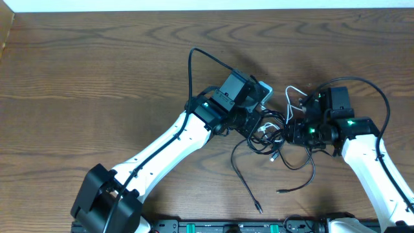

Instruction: Untangle cables

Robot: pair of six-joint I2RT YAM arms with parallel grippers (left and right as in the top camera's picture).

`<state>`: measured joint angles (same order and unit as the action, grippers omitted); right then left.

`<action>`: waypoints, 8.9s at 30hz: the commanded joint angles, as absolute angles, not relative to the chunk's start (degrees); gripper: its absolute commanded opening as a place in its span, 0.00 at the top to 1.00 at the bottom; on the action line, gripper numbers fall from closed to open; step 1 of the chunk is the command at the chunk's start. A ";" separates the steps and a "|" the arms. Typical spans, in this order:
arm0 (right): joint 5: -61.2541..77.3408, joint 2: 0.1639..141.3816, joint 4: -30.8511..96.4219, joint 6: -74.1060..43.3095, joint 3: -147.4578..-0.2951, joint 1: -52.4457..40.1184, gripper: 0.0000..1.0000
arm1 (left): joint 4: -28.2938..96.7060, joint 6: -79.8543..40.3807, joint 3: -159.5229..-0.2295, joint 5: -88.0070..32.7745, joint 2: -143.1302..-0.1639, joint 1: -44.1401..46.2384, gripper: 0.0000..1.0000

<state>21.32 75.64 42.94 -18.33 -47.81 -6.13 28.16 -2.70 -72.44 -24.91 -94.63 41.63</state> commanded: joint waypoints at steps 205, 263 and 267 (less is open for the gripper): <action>28.53 81.69 27.70 9.10 -44.34 -0.56 0.56 | 20.27 -12.56 -67.59 -27.75 -112.20 37.67 0.92; 81.65 88.82 3.88 -10.15 -42.06 12.40 0.99 | 20.27 -12.58 -67.59 -27.75 -112.20 37.67 0.92; 84.42 88.82 -0.97 -16.14 -42.06 17.02 0.99 | 20.27 -12.58 -67.59 -27.75 -112.20 37.67 0.92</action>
